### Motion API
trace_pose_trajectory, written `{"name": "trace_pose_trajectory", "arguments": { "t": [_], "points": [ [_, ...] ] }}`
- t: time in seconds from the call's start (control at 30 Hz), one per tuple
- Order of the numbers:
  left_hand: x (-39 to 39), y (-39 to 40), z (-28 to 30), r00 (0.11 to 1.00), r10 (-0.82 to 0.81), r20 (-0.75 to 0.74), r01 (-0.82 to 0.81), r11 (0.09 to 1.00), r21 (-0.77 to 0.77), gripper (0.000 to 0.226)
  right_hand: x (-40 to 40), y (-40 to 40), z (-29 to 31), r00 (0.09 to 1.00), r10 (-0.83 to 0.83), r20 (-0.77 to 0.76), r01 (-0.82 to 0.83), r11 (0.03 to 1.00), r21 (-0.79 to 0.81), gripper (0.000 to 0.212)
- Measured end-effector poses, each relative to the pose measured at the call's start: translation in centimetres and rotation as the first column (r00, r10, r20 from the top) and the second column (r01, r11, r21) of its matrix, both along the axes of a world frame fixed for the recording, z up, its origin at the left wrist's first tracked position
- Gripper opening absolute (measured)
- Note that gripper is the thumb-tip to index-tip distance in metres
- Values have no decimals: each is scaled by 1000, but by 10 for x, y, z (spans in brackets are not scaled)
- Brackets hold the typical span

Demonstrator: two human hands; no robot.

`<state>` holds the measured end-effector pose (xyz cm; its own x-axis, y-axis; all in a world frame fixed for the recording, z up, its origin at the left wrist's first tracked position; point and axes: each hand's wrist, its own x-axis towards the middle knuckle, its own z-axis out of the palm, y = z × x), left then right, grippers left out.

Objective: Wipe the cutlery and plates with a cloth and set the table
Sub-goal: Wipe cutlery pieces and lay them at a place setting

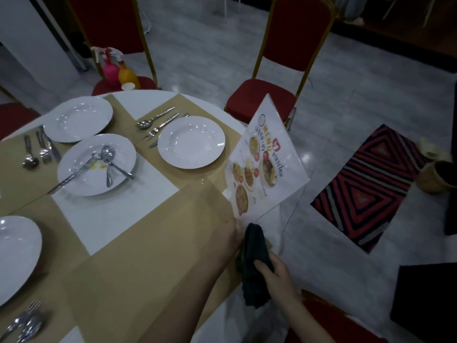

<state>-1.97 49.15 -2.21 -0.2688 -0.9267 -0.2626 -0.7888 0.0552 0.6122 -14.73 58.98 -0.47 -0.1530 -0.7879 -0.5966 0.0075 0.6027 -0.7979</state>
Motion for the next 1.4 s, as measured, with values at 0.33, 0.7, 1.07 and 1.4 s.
{"name": "trace_pose_trajectory", "arguments": {
  "t": [0.33, 0.7, 1.07, 1.4],
  "points": [
    [160, 55, -5, 966, 209, 153, -216, 976, 31, 25, 106, -18, 12, 970, 226, 93, -232, 971, 60, 18],
    [294, 64, -14, 885, 462, -59, -457, 886, 81, 16, 216, -52, 25, 942, 336, 13, -336, 942, -5, 21],
    [310, 8, -22, 724, 647, -241, -593, 761, 262, 10, 220, -94, 10, 950, 311, -31, -312, 950, -31, 19],
    [305, -89, -19, -94, 849, -519, -689, 321, 650, 13, 213, -140, -13, 947, 320, 28, -320, 947, -1, 23]
  ]
}}
